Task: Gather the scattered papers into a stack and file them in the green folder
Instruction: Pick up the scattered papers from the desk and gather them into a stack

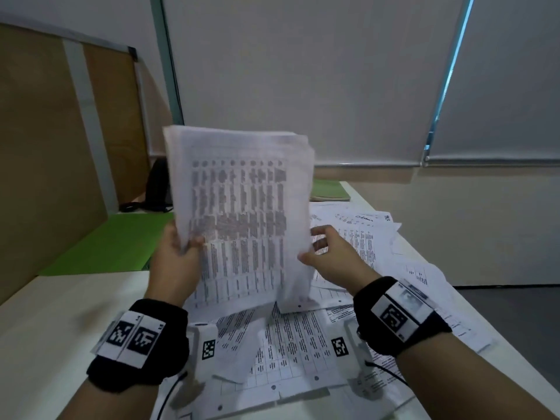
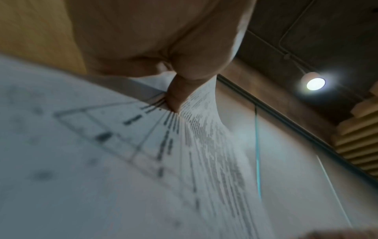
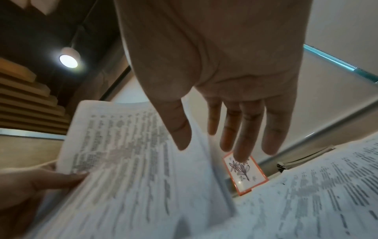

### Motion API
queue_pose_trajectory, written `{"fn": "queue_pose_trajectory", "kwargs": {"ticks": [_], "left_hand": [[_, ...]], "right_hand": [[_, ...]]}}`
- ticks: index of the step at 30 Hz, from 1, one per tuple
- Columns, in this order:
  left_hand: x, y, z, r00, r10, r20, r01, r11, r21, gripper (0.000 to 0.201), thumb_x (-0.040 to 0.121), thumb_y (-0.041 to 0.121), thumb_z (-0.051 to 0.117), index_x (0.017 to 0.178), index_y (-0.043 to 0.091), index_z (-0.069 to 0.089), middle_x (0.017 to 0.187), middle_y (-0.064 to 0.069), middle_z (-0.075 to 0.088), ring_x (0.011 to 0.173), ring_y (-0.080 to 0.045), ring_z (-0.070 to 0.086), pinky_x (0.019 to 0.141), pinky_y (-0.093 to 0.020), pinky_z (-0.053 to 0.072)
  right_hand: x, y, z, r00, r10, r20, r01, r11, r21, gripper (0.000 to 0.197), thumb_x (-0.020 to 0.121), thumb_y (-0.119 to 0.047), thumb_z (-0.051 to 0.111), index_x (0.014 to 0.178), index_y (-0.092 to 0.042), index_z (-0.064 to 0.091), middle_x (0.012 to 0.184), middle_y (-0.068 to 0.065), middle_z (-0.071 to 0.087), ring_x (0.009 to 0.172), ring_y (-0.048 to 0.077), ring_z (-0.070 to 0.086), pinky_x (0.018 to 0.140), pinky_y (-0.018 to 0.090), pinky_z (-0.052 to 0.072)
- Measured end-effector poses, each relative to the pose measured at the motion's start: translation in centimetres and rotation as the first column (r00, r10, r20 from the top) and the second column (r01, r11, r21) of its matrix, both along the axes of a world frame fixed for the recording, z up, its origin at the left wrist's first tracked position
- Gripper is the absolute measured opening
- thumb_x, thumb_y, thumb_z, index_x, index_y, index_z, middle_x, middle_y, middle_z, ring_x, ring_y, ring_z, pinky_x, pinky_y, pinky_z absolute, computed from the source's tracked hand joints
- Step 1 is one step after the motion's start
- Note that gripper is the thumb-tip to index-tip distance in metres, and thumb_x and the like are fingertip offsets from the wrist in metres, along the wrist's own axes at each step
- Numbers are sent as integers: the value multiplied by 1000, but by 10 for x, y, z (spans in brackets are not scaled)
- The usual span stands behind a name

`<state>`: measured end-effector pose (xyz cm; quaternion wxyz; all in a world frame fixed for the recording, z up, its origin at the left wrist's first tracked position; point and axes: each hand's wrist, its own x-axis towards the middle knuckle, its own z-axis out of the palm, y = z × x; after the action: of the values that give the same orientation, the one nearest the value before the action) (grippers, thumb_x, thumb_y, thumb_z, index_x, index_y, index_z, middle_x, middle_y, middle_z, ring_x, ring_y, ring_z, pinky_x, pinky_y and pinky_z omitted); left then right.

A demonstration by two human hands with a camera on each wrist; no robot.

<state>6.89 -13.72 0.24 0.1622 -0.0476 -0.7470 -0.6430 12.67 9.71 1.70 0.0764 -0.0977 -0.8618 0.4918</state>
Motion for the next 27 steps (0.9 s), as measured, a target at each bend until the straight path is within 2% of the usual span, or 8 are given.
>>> {"fn": "queue_pose_trajectory", "kwargs": {"ticks": [4,8,10,13,15,19,23,27], "left_hand": [[-6,-30,6,991,112,-75,-105,991,87,30,95,9,50,123,18,47,106,0,58,95,-20,55,86,-35,42],[-4,-49,5,984,162,-74,-153,982,113,33,95,6,49,127,15,45,110,0,57,97,-18,54,87,-33,40],[-6,-58,2,981,178,-71,-169,979,111,30,95,4,48,122,17,46,103,3,59,99,-18,53,91,-33,40],[-7,-67,-3,982,177,-72,-169,981,97,26,95,5,49,114,22,46,94,9,58,95,-19,54,88,-33,41],[-7,-71,-4,983,170,-73,-163,982,97,29,95,7,49,119,23,47,101,5,59,94,-18,55,86,-32,40],[-10,-78,-8,983,174,-55,-170,983,68,27,94,10,51,111,31,45,91,13,58,93,-21,55,87,-36,42],[-11,-80,-11,987,154,-41,-151,985,79,32,94,10,52,121,28,46,91,19,57,93,-18,55,87,-35,42],[-6,-78,-9,989,142,-41,-136,984,115,35,95,7,50,127,21,46,93,19,57,90,-13,55,84,-31,39]], "right_hand": [[-10,-4,-16,956,90,280,-139,977,160,47,86,-31,66,127,-16,48,118,6,56,89,15,56,77,26,46],[-19,-23,-25,858,104,504,-318,877,361,56,91,-45,55,130,-5,46,124,11,59,103,22,57,85,31,44],[-28,-34,-26,853,60,518,-320,845,429,53,91,-53,49,109,-3,55,102,9,64,93,22,60,78,29,46],[-44,-48,-29,850,-10,527,-298,816,496,57,89,-63,41,70,-9,47,65,2,46,62,15,47,69,28,42],[-52,-58,-35,846,-36,533,-302,791,533,65,80,-74,43,74,-10,47,64,3,47,69,20,54,76,30,45],[-75,-72,-70,873,-126,471,-249,715,653,110,30,-99,34,95,-12,50,92,13,65,86,33,65,80,50,52],[-65,-79,-54,840,-166,517,-268,702,660,95,53,-77,66,119,-11,50,112,13,63,99,35,63,85,54,52],[-84,-65,-67,800,-123,587,-309,754,579,91,61,-69,69,126,-7,53,108,13,67,100,37,62,88,53,50]]}}
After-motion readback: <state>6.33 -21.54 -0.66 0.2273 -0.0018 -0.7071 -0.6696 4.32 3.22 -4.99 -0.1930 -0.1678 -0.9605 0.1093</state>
